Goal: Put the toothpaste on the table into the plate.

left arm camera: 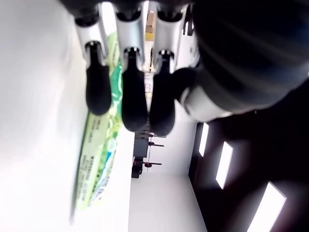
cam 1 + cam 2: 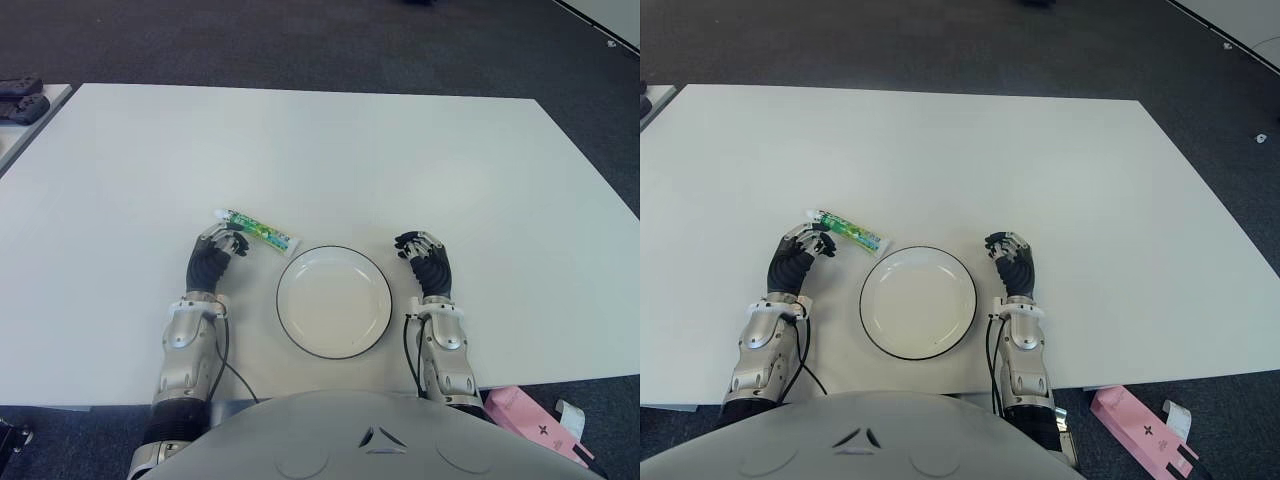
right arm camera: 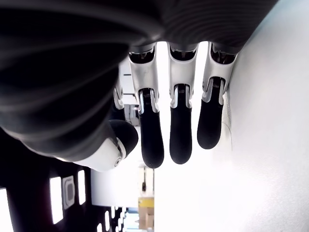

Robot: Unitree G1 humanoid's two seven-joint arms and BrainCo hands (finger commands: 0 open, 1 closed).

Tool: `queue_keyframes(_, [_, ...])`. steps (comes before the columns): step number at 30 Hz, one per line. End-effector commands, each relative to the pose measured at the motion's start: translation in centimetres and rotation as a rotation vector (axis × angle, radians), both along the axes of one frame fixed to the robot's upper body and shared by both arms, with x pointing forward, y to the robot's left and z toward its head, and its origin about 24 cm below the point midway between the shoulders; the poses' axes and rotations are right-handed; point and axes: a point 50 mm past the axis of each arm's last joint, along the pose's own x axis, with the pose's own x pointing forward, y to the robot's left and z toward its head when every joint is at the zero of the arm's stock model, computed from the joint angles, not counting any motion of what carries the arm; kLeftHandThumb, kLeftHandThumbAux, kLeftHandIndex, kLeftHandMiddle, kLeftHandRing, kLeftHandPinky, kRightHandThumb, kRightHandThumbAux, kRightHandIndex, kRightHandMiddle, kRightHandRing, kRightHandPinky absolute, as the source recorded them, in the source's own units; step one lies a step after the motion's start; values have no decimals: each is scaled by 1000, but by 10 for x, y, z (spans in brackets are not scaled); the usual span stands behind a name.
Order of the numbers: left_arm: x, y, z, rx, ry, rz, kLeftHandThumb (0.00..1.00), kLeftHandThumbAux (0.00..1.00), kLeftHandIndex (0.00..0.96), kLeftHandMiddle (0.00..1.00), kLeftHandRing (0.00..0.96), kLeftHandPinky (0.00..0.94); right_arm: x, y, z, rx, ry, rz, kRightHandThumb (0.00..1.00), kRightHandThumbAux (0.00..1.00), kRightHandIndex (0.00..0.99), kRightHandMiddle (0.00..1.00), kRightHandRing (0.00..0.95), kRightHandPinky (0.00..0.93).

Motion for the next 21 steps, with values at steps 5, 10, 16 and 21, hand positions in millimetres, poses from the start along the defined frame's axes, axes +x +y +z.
queue_keyframes(5, [-8, 0, -13, -13, 82, 3, 704, 721, 432, 579, 563, 540, -2, 2, -8, 7, 47, 0, 710, 726, 428, 471, 438, 436])
queue_keyframes(10, [-8, -1, -13, -16, 76, 4, 704, 721, 432, 580, 564, 543, -2, 2, -8, 8, 47, 2, 710, 726, 428, 471, 440, 432])
queue_keyframes(16, [-7, 0, -12, -13, 64, 2, 703, 721, 433, 585, 565, 547, -1, 2, -8, 8, 46, 6, 710, 726, 428, 468, 435, 423])
queue_keyframes(21, [-3, 2, 4, 23, 5, -15, 704, 720, 433, 588, 568, 552, 0, 2, -8, 13, 45, 6, 710, 726, 428, 465, 433, 434])
